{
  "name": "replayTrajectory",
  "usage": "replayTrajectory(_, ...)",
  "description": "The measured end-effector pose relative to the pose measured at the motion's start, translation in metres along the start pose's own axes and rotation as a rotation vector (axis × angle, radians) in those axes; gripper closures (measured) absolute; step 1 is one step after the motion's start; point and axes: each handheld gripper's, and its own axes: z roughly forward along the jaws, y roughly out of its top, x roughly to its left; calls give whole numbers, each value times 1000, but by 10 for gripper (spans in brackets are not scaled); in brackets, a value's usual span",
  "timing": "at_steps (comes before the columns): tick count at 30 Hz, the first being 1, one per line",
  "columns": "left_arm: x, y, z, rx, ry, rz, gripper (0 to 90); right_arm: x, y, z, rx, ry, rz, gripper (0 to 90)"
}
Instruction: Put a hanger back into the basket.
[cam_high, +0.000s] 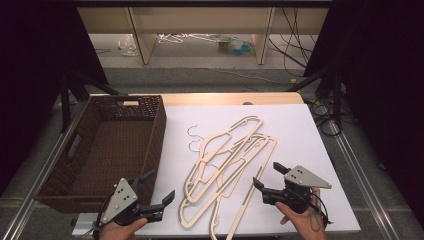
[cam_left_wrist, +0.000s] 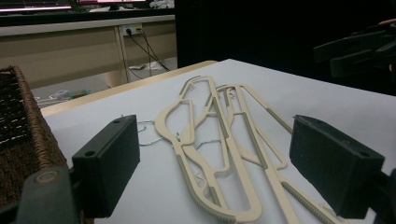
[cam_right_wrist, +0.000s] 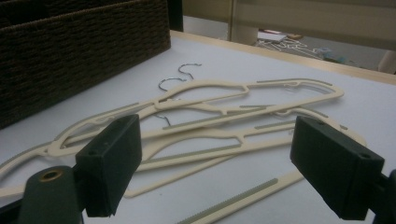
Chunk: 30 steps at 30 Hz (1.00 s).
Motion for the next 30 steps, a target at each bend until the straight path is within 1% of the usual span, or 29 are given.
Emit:
replayTrajectory(8,0,0,0,-1,1,1,161,-1,0,0,-5,-7,0,175)
replayTrajectory(9,0,0,0,-2,1,0,161,0,0,0,6,-2,7,175)
replayTrajectory(10,0,0,0,-2,1,1,161,0,0,0,8,-9,3,175)
replayTrajectory(11,0,0,0,-2,2,0,161,-1,-1,1,0,-5,4,175)
replayTrajectory(13,-1,0,0,-6,5,-3,161,0,0,0,11,-8,2,175)
replayTrajectory(14,-2,0,0,-9,9,-19,161,0,0,0,11,-8,2,175)
replayTrajectory(15,0,1,-1,-10,7,-2,161,0,0,0,9,-4,4,175)
replayTrajectory(19,0,1,0,-10,7,-3,161,1,-1,1,10,-1,1,175)
replayTrajectory(20,-1,0,0,-14,3,-11,161,1,0,1,8,0,1,175)
replayTrajectory(22,-1,0,0,-6,4,-2,161,1,0,2,7,4,4,174)
replayTrajectory(24,-1,0,0,-6,5,-3,161,1,0,4,1,5,1,174)
replayTrajectory(25,0,0,0,-6,4,-1,161,2,0,5,18,3,-1,172)
replayTrajectory(26,0,0,0,-5,4,1,161,3,0,9,31,6,0,160)
replayTrajectory(27,-1,0,0,-4,4,1,161,3,0,9,31,6,0,160)
replayTrajectory(28,-1,0,0,-5,5,-6,161,3,1,10,63,7,7,159)
replayTrajectory(29,-1,0,1,-4,4,-10,161,3,2,16,95,-6,6,159)
replayTrajectory(30,-2,0,1,0,4,-9,161,3,2,16,95,-6,6,159)
